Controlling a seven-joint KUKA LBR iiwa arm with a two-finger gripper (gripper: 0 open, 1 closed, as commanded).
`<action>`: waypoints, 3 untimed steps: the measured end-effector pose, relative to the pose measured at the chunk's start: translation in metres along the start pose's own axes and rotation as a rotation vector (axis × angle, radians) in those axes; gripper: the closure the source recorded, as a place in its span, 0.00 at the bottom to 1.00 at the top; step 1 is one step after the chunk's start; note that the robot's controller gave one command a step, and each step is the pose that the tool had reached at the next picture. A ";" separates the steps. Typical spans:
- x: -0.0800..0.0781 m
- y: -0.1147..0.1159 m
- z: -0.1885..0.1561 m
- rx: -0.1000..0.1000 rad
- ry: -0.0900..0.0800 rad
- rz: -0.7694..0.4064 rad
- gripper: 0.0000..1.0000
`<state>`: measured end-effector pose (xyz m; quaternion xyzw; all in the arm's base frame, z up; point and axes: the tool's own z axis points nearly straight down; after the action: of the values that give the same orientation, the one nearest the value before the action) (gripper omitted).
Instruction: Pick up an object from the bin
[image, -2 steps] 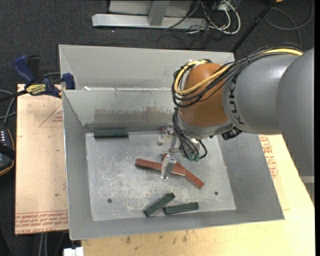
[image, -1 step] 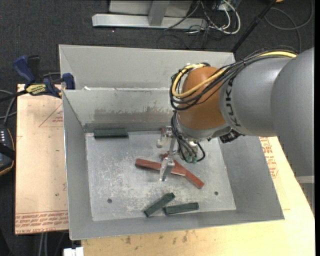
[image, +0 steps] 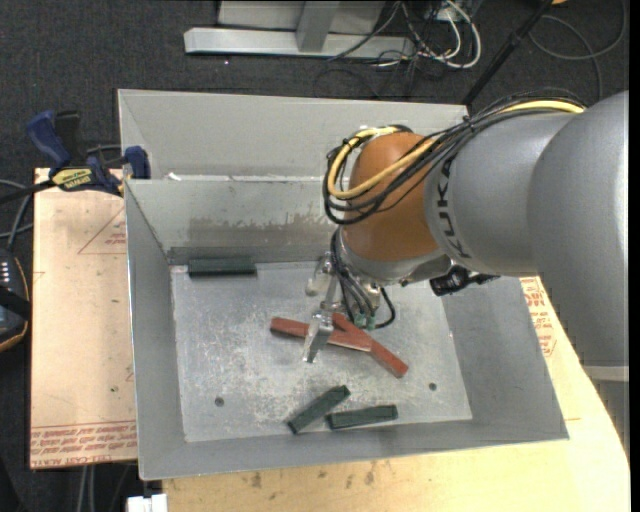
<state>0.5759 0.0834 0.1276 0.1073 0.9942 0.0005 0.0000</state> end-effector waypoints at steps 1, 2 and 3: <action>-0.004 0.002 0.053 -0.003 -0.006 0.080 0.00; -0.010 0.002 0.049 -0.011 -0.020 0.064 1.00; -0.010 0.002 0.049 -0.011 -0.020 0.064 1.00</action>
Offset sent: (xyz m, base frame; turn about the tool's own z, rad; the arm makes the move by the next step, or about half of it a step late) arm 0.0025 -0.0032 -0.0576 0.0634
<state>0.5859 0.0833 0.0789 0.1388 0.9902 0.0048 0.0108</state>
